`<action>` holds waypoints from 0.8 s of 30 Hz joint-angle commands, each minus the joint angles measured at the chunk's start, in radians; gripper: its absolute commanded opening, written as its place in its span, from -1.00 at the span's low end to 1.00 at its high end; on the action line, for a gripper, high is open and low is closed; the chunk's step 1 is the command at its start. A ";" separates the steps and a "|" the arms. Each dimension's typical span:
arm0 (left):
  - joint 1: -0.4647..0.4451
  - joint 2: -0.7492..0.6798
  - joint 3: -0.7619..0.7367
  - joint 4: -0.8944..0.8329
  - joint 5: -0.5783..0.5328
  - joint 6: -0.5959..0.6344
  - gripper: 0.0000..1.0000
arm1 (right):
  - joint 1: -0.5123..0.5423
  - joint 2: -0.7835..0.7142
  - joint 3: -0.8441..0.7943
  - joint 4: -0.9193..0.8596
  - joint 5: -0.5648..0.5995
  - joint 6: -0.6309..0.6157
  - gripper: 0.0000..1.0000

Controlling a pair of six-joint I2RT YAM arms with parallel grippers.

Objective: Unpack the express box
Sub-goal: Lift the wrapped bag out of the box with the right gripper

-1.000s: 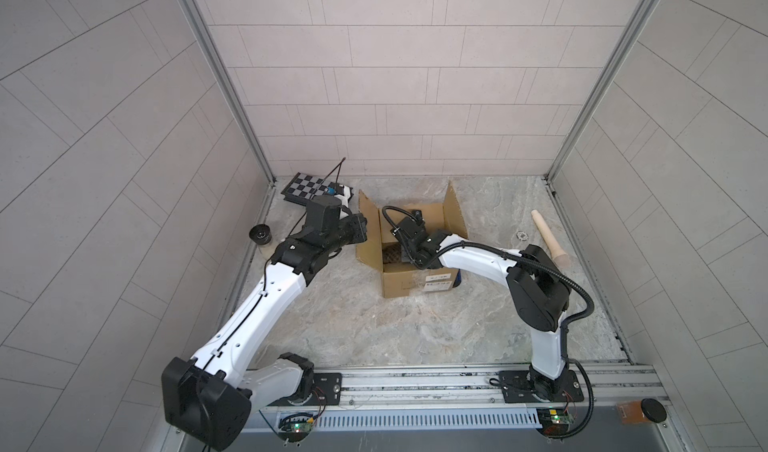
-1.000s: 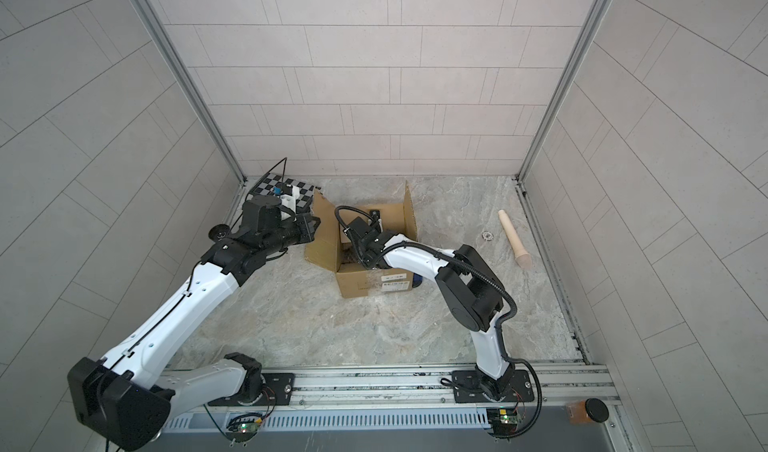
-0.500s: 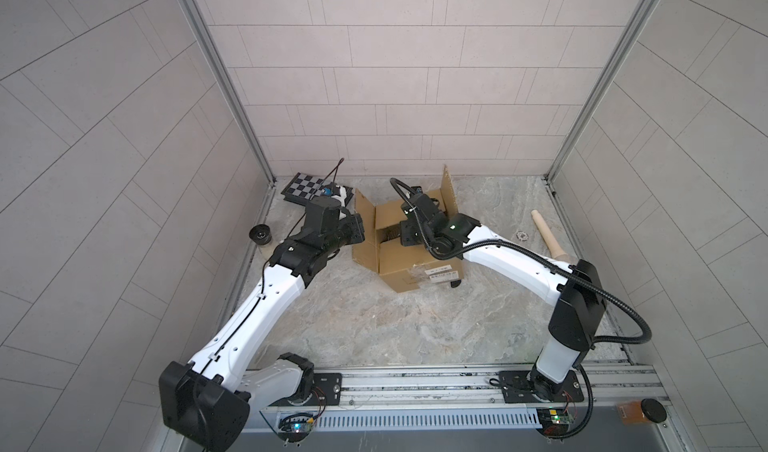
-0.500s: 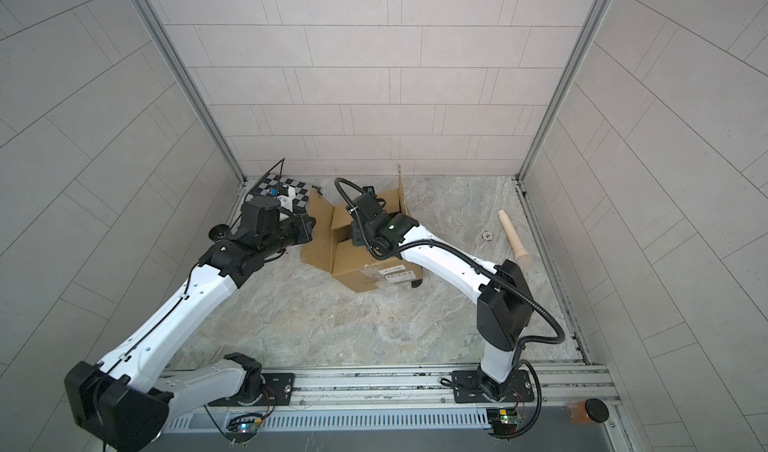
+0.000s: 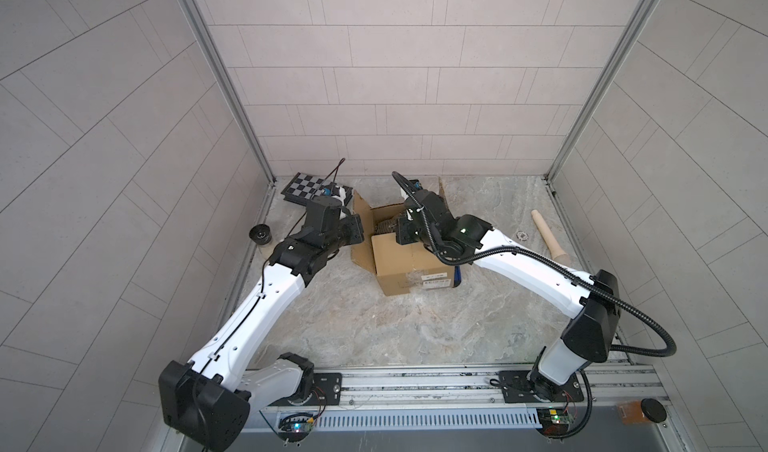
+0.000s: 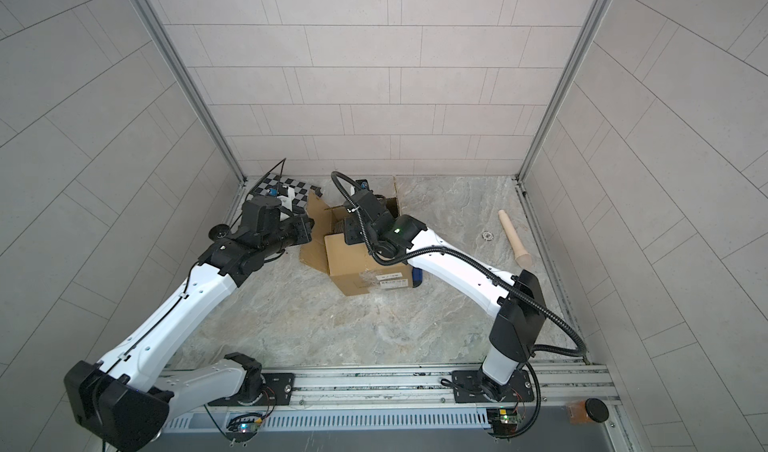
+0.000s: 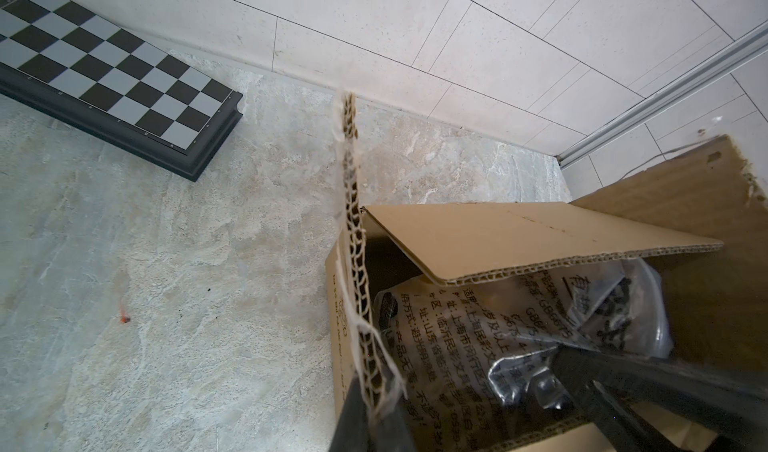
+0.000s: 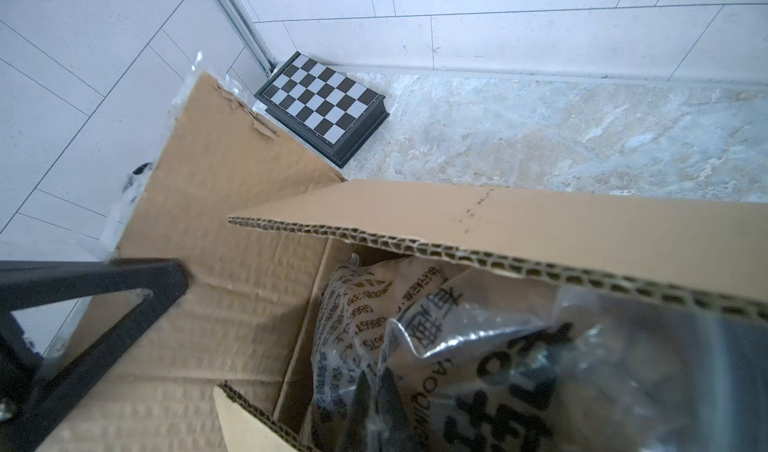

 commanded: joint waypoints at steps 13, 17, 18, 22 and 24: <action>-0.003 0.015 0.079 -0.068 -0.045 0.079 -1.00 | 0.017 -0.078 0.244 0.036 0.040 -0.108 -1.00; -0.003 0.015 0.077 -0.071 -0.054 0.080 -1.00 | 0.017 -0.094 0.275 0.036 0.050 -0.127 -1.00; -0.004 0.015 0.077 -0.073 -0.056 0.079 -1.00 | 0.015 -0.098 0.278 0.035 0.052 -0.130 -1.00; -0.003 0.014 0.076 -0.074 -0.064 0.081 -1.00 | 0.015 -0.114 0.284 0.029 0.063 -0.143 -1.00; -0.003 0.015 0.076 -0.080 -0.075 0.086 -1.00 | 0.013 -0.126 0.287 0.028 0.070 -0.151 -1.00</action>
